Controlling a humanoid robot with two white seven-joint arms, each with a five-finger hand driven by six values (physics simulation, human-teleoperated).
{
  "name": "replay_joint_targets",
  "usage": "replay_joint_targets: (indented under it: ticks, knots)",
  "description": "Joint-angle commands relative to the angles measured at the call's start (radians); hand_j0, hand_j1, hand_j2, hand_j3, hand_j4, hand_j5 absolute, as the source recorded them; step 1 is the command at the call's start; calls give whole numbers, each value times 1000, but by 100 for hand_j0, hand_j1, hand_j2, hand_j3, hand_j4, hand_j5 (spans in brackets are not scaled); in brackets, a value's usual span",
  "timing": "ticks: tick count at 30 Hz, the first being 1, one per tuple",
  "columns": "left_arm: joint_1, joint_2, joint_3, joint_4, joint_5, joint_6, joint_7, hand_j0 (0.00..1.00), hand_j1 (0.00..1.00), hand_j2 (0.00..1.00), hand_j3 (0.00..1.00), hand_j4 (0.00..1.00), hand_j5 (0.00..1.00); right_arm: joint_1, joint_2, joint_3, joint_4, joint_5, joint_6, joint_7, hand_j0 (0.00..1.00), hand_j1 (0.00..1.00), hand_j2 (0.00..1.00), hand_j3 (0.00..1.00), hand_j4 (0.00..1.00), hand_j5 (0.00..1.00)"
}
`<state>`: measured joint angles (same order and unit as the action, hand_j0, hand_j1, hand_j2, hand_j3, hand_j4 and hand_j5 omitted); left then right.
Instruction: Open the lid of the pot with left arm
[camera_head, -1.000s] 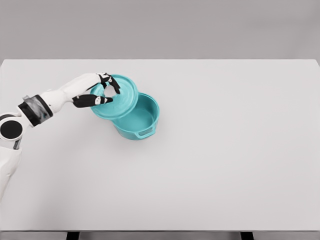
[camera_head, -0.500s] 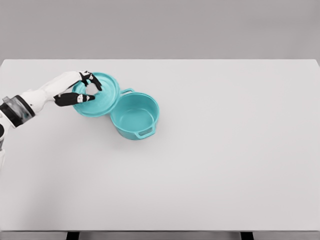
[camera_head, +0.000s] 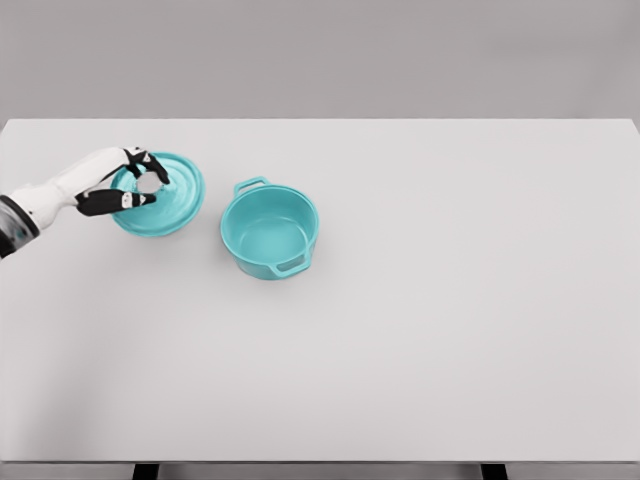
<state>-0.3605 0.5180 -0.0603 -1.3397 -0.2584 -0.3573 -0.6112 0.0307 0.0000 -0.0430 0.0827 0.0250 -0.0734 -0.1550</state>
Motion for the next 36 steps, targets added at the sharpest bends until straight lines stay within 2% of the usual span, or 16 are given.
replay_joint_targets:
  ticks: [1,10,11,12,13,15,17,19,21,30,34,36]
  knots:
    - [-2,4,2,36,7,1,0,46,46,46,46,46,46,0,0,0,0,0,0,0,100,100,100,100,100,100]
    - [2,4,0,80,4,3,0,50,50,50,50,50,50,0,0,0,0,0,0,0,100,100,100,100,100,100]
    - [2,4,0,80,2,3,0,53,53,53,53,53,53,0,0,0,0,0,0,0,100,100,100,100,100,100]
    - [2,5,-1,86,1,3,0,60,60,60,60,60,60,0,0,0,0,0,0,0,100,100,100,100,100,100]
    - [2,5,-1,91,-1,3,0,72,72,72,72,72,72,0,0,0,0,0,0,0,100,100,100,100,100,100]
    - [2,5,-3,91,-1,1,0,82,82,82,82,82,82,0,0,0,0,0,0,0,100,100,100,100,100,100]
    - [3,5,-4,91,-2,0,0,85,85,85,85,85,85,0,0,0,0,0,0,0,100,100,100,100,100,100]
    - [3,5,-6,91,-2,0,0,94,94,94,94,94,94,0,0,0,0,0,0,0,100,100,100,100,100,100]
    - [3,5,-6,90,-2,0,0,100,100,100,100,100,100,0,0,0,0,0,0,0,100,100,100,100,100,100]
    - [6,26,2,71,8,-3,0,100,100,100,100,100,100,0,0,0,0,0,0,0,100,100,100,100,100,100]
    - [9,51,56,47,13,-88,0,100,100,100,100,100,100,0,0,0,0,0,0,0,100,100,100,100,100,100]
    - [9,76,57,47,13,-88,0,100,100,100,100,100,100,0,0,0,0,0,1,0,100,100,100,100,100,100]
